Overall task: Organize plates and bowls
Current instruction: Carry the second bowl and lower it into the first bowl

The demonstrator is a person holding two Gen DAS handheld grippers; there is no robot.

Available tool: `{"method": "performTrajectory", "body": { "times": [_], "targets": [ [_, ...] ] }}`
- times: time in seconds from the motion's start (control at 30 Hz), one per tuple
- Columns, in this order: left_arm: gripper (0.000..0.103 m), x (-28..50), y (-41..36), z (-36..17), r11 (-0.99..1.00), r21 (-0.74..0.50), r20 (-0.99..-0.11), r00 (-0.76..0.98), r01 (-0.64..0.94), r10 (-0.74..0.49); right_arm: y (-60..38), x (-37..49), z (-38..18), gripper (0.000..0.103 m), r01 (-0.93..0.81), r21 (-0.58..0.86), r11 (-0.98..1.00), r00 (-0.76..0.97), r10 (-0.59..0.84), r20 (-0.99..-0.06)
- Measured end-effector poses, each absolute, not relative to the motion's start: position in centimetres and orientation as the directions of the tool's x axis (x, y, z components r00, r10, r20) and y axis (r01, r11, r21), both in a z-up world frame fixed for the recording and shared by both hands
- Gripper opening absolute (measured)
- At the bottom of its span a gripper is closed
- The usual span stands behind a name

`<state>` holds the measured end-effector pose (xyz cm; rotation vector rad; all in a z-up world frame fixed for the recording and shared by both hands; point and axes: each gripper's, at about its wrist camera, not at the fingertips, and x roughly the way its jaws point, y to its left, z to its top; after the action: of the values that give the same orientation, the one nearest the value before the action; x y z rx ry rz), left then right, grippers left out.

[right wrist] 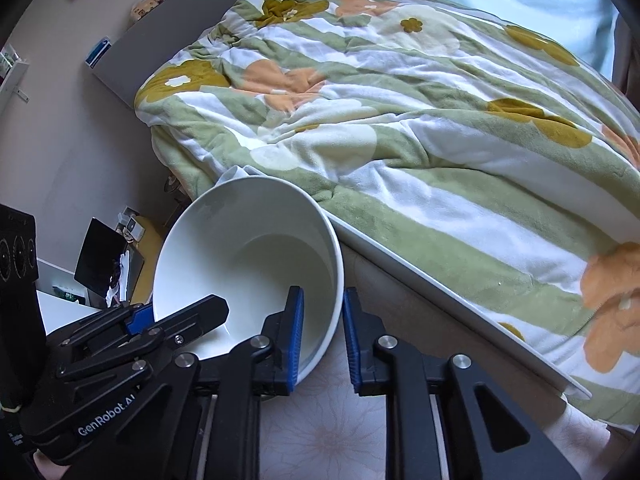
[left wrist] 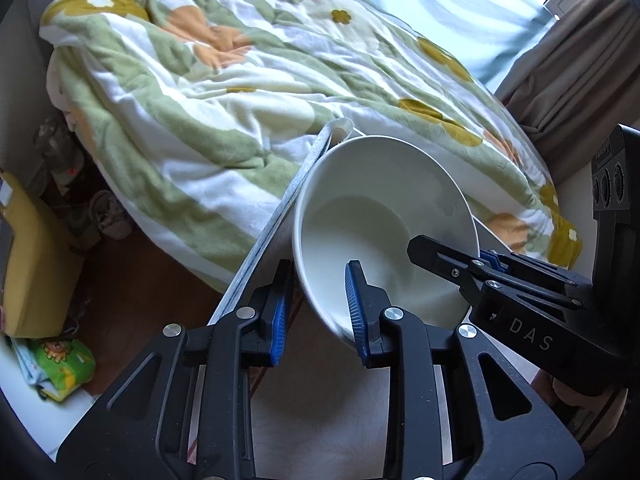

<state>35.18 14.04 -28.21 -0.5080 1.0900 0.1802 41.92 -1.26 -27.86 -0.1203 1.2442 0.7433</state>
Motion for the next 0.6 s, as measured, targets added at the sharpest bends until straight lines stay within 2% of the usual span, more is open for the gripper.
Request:
{"method": "performTrajectory", "body": {
  "times": [0.37,0.6],
  "targets": [
    [0.024,33.0,11.7,-25.4,0.884,-0.294,-0.876,0.472,-0.363,-0.097,-3.4,39.5,-25.4,0.017,-0.553,0.299,0.778,0.161,0.452,-0.878],
    [0.024,30.7,6.8,-21.5,0.91,-0.291,-0.863,0.491,-0.296,-0.116,-7.8,36.9,-21.5,0.017,-0.514,0.285,0.809,0.217,0.444,-0.869]
  ]
}}
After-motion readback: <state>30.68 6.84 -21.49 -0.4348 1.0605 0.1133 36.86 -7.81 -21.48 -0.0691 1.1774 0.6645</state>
